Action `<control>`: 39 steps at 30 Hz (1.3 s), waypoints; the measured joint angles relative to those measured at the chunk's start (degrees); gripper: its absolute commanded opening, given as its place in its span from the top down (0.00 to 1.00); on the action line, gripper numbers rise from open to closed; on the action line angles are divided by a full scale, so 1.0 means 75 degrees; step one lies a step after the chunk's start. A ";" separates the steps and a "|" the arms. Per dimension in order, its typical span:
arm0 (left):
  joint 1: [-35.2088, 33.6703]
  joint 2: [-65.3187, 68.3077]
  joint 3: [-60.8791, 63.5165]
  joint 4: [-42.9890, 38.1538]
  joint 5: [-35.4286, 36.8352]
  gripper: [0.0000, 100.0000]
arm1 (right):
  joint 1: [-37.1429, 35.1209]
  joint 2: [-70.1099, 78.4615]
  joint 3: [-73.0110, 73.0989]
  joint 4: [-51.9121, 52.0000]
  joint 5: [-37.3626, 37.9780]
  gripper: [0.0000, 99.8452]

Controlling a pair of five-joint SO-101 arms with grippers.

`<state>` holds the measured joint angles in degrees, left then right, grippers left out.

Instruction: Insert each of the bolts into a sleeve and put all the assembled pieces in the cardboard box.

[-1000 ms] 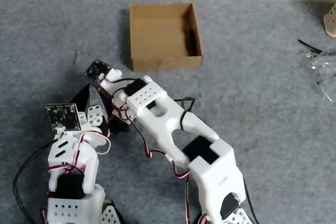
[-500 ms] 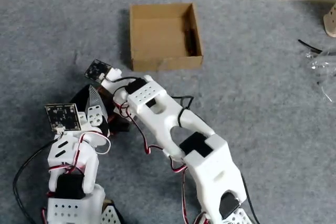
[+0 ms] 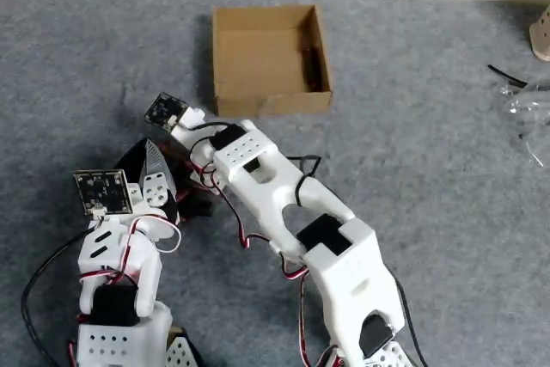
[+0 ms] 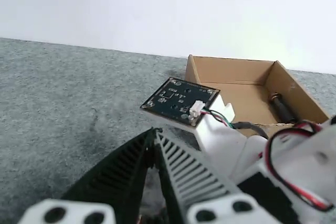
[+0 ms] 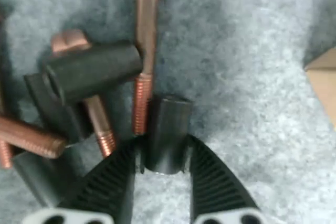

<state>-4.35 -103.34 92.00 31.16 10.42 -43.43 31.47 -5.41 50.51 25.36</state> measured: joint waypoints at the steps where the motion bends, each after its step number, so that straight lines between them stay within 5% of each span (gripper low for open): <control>1: 0.0000 0.0000 0.0000 0.0000 0.0000 0.99 | 0.0012 0.0000 0.0000 0.0000 0.0000 1.00; 16: 0.0000 0.0000 0.0000 0.0000 0.0000 0.99 | 0.0129 -0.0539 0.0176 0.0305 -0.0023 1.00; 39: 0.0000 0.0000 -0.0410 0.0211 0.0047 0.99 | 0.1594 -0.6857 0.4689 0.0399 -0.0610 1.00</control>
<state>-4.35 -103.34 88.92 32.75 10.77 -31.47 -19.96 29.76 53.49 20.79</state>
